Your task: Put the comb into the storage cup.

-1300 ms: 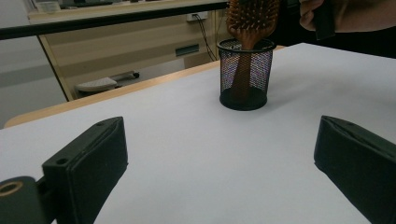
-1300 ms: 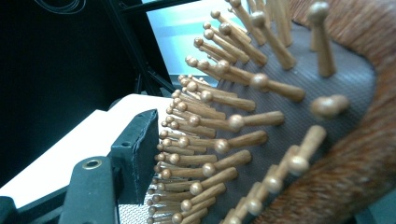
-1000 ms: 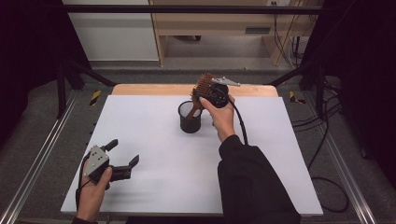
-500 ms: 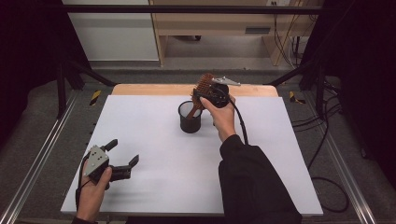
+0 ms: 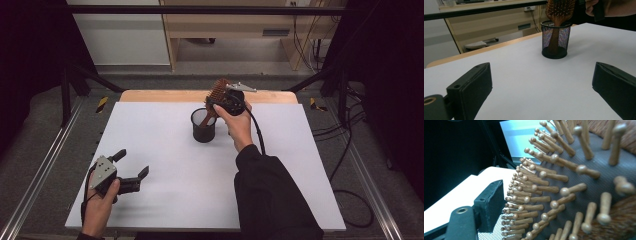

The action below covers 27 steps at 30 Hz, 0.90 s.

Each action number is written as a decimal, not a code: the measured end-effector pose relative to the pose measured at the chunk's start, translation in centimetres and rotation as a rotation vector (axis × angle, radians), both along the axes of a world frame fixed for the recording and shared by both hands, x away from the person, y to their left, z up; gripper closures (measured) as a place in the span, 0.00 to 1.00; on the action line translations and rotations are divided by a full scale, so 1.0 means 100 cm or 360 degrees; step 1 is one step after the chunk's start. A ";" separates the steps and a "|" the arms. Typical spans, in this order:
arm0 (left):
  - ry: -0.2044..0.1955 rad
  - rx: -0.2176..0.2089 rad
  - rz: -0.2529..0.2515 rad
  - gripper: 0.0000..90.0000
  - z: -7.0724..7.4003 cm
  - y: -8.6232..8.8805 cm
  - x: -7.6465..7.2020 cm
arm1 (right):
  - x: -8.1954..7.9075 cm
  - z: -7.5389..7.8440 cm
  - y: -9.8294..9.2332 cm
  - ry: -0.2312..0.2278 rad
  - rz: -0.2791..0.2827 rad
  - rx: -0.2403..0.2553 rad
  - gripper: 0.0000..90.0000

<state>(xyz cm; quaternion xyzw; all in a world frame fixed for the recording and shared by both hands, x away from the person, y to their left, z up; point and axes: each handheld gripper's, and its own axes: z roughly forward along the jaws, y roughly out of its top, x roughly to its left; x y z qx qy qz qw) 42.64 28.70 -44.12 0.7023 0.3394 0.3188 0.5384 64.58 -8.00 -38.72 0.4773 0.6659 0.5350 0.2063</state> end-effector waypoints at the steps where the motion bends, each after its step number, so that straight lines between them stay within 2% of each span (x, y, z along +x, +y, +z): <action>1: 0.0000 0.0000 0.0000 0.03 0.000 0.000 0.000 | 0.000 0.000 0.000 0.0005 -0.0002 -0.0001 0.24; 27: 0.0003 0.0001 -0.0001 0.03 0.000 0.000 0.000 | -0.002 0.000 0.001 0.0015 -0.0026 -0.0006 0.11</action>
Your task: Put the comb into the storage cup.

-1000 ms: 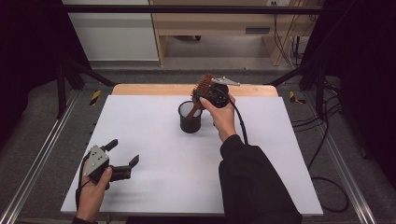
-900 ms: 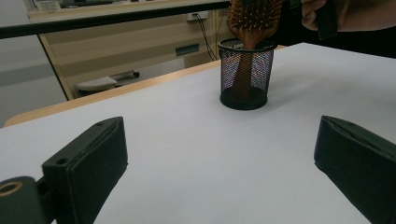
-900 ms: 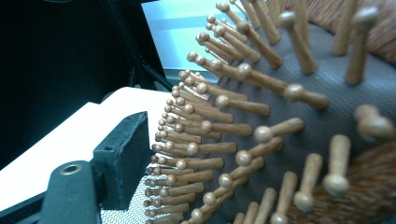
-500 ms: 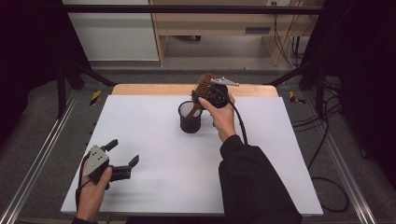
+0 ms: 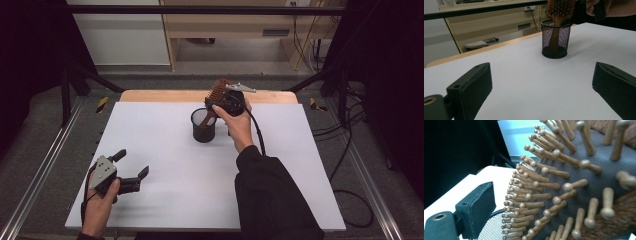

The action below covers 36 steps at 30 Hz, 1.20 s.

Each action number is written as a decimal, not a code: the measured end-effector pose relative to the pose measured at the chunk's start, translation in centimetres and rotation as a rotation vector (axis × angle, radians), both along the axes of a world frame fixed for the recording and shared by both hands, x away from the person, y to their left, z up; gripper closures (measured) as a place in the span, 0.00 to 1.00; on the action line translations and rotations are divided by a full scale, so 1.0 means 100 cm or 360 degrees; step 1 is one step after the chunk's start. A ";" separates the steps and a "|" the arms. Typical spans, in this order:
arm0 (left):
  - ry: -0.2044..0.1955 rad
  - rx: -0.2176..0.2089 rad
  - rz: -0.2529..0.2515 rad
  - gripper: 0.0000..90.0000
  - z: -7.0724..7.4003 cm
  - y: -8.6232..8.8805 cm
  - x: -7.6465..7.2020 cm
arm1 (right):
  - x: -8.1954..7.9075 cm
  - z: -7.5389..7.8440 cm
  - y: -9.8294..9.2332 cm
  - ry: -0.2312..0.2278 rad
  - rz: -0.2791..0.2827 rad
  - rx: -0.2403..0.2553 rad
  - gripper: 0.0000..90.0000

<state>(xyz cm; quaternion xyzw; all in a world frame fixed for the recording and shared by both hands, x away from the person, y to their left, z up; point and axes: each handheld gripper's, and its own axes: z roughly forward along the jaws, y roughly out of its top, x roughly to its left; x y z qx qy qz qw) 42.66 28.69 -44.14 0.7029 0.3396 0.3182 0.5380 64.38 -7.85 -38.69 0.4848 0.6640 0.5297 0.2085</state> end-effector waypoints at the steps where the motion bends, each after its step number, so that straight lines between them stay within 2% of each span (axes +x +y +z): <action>1: 0.0000 0.0000 -0.0001 0.03 0.000 0.000 0.000 | 0.000 0.000 0.000 0.0001 0.0000 0.0001 0.11; 20: -0.0002 -0.0001 -0.0001 0.03 0.000 0.000 0.000 | -0.004 0.005 -0.003 -0.0004 -0.0013 -0.0005 0.07; 25: -0.0003 0.0001 -0.0005 0.03 0.000 0.000 0.000 | -0.007 0.009 -0.005 -0.0018 -0.0012 -0.0037 0.07; 36: -0.0001 0.0003 -0.0004 0.03 0.000 0.000 0.000 | -0.012 0.013 -0.009 -0.0019 -0.0008 -0.0044 0.07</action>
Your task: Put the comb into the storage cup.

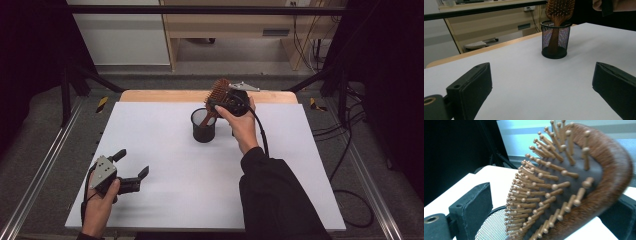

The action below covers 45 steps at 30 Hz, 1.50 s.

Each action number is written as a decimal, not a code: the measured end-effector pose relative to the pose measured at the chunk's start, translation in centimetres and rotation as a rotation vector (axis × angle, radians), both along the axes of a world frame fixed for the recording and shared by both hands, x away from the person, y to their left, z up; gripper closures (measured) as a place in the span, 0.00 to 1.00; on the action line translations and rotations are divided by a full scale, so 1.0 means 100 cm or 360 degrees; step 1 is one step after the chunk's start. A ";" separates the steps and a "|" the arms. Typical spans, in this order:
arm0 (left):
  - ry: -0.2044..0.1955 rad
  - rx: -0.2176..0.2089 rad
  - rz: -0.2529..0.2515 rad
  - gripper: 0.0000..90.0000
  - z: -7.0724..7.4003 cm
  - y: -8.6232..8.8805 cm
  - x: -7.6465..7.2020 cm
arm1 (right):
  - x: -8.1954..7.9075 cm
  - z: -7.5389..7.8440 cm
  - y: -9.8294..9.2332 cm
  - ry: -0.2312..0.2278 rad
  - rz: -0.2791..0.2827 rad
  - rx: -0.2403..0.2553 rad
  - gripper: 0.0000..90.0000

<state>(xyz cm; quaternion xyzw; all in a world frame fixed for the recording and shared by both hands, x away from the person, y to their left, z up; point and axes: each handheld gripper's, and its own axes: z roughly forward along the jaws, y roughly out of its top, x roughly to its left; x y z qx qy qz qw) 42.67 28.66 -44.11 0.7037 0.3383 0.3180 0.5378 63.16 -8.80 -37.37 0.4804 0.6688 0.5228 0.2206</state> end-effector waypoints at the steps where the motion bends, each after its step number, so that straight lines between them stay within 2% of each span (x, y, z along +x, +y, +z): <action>1: -0.0001 0.0000 0.0000 0.03 0.000 0.000 0.000 | 0.000 0.000 -0.001 0.0003 -0.0005 0.0003 0.07; 13: -0.0002 -0.0001 0.0005 0.03 0.000 0.000 0.000 | -0.007 0.003 -0.010 -0.0013 -0.0002 0.0004 0.07; 25: -0.0008 -0.0016 0.0027 0.03 0.001 0.004 0.000 | -0.027 0.016 -0.022 -0.0110 0.0022 -0.0045 0.07; 31: -0.0012 -0.0025 0.0040 0.03 0.002 0.006 0.000 | -0.039 0.019 -0.037 -0.0157 0.0026 -0.0042 0.07; 36: -0.0021 -0.0051 0.0065 0.03 0.002 0.011 0.000 | -0.049 0.019 -0.054 -0.0177 0.0013 -0.0006 0.09; 45: -0.0035 -0.0102 0.0125 0.03 0.004 0.024 0.000 | -0.075 0.020 -0.084 -0.0233 0.0010 -0.0002 0.11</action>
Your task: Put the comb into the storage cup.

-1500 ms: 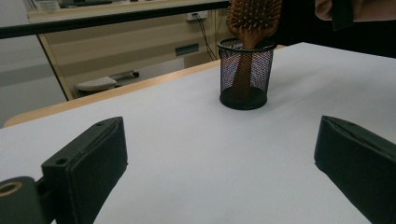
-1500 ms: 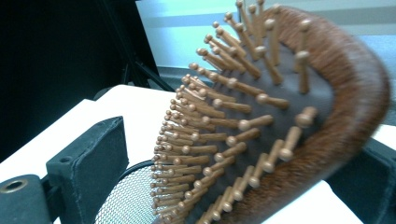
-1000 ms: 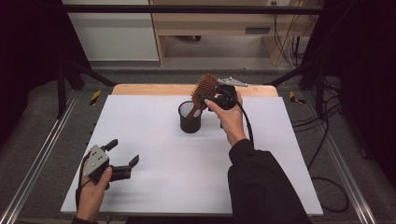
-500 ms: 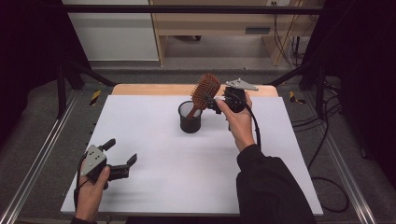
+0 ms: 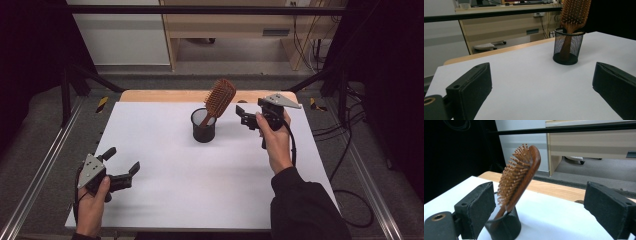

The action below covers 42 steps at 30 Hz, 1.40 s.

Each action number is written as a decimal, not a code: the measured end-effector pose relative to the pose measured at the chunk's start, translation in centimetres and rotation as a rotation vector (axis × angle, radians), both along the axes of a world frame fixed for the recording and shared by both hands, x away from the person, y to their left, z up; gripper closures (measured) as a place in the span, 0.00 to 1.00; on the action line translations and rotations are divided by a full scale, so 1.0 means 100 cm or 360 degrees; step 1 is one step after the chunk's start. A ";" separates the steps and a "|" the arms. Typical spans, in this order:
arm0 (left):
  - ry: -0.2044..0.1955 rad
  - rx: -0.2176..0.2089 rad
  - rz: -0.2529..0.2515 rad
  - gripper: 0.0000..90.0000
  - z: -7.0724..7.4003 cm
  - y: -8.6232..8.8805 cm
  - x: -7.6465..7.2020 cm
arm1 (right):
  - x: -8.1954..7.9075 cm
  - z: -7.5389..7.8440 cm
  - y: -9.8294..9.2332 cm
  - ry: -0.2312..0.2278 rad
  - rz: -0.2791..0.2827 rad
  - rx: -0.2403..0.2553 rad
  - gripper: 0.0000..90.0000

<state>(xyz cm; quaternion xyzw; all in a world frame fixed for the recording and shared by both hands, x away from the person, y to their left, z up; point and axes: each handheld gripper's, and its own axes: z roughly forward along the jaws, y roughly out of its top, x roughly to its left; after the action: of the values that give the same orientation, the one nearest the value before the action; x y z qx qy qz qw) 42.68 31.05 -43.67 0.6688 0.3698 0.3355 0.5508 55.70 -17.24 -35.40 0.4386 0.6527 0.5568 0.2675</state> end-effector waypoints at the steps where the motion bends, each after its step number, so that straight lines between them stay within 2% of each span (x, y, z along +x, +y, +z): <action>1: 0.0000 -0.0006 0.0005 0.03 0.000 0.001 0.000 | -0.002 0.000 -0.003 -0.0005 0.0001 0.0001 0.11; 10: -0.0014 -0.0028 0.0036 0.03 0.002 0.008 -0.001 | -0.028 -0.006 -0.028 -0.0093 0.0005 -0.0020 0.07; 17: -0.0019 -0.0062 0.0069 0.03 0.002 0.017 -0.002 | -0.046 -0.013 -0.044 -0.0167 -0.0045 -0.0018 0.04; 25: -0.0026 -0.0098 0.0107 0.03 0.002 0.033 -0.003 | -0.065 -0.026 -0.065 -0.0168 -0.0099 -0.0011 0.05; 30: -0.0046 -0.0128 0.0108 0.03 0.003 0.039 -0.005 | -0.075 -0.034 -0.076 -0.0140 -0.0101 -0.0027 0.06; 42: -0.0058 -0.0129 0.0078 0.03 0.004 0.037 -0.006 | -0.096 -0.056 -0.095 -0.0129 -0.0123 -0.0039 0.07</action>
<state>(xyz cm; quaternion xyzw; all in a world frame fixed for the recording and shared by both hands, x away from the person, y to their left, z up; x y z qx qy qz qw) 42.05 34.70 -43.26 0.6304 0.3893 0.3458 0.5757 46.06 -26.71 -40.95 0.4374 0.6306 0.5552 0.3204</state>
